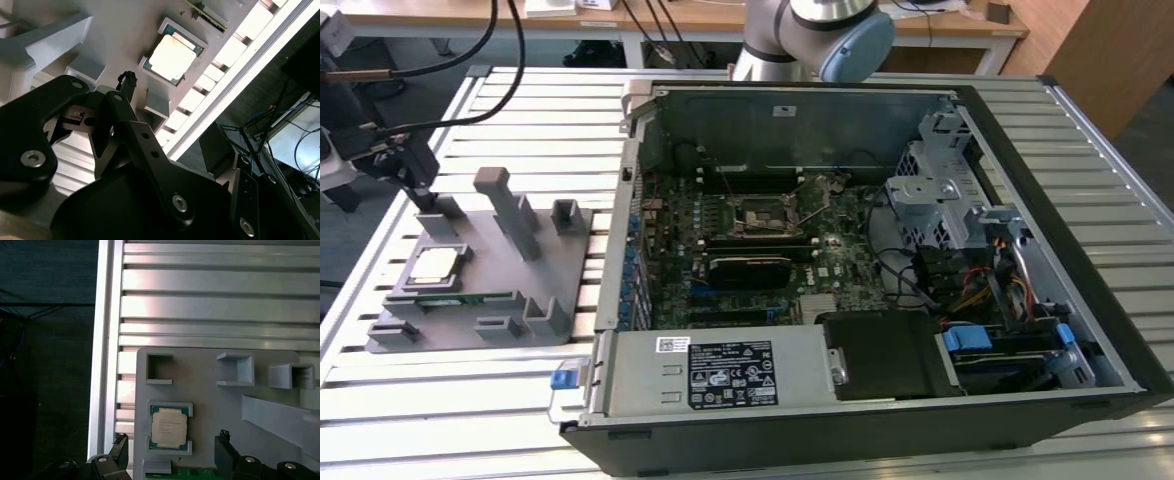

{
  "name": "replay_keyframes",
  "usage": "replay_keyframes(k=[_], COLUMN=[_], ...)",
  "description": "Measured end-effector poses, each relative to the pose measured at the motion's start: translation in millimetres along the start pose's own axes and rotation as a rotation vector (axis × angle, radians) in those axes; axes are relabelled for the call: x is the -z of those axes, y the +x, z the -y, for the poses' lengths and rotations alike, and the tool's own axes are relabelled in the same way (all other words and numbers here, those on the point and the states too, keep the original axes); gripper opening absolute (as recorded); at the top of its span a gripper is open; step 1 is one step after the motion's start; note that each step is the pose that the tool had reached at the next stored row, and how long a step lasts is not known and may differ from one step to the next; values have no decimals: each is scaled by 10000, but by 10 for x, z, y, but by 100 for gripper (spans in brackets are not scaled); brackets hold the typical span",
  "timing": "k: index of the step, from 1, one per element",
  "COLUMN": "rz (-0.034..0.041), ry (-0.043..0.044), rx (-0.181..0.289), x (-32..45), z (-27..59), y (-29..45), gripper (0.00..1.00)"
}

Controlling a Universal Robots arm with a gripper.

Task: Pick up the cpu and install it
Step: 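Pick up the cpu and move it towards the insertion slot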

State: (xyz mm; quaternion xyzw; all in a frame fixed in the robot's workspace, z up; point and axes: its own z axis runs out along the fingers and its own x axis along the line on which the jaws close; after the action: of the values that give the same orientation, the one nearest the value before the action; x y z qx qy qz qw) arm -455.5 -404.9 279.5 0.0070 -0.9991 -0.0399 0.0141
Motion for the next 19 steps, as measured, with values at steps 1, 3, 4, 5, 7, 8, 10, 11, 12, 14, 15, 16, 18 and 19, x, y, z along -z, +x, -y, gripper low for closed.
replay_keyframes(k=[1,3,4,5,7,8,10,11,12,14,15,16,18,19], rz=[1,0,0,0,-3,-2,-12,-18,-27,-47,-57,-66,-81,-89], ry=[3,7,8,15,43,59,68,67,67,67,67,68,68,68], rx=[0,0,-1,-2,-1,-1,-1,0,3,13,20,29,49,60], x=[-8,-26,-37,-47,-68,-81,-110,-124,-138,-165,-179,-193,-221,-236], z=[1,2,4,5,9,11,17,20,25,36,42,46,55,58], y=[0,0,-1,-1,-2,-3,-2,-3,-4,-4,-5,-5,-6,-6], gripper=[78,78,78,78,78,78,78,78,78,78,78,78,78,76])
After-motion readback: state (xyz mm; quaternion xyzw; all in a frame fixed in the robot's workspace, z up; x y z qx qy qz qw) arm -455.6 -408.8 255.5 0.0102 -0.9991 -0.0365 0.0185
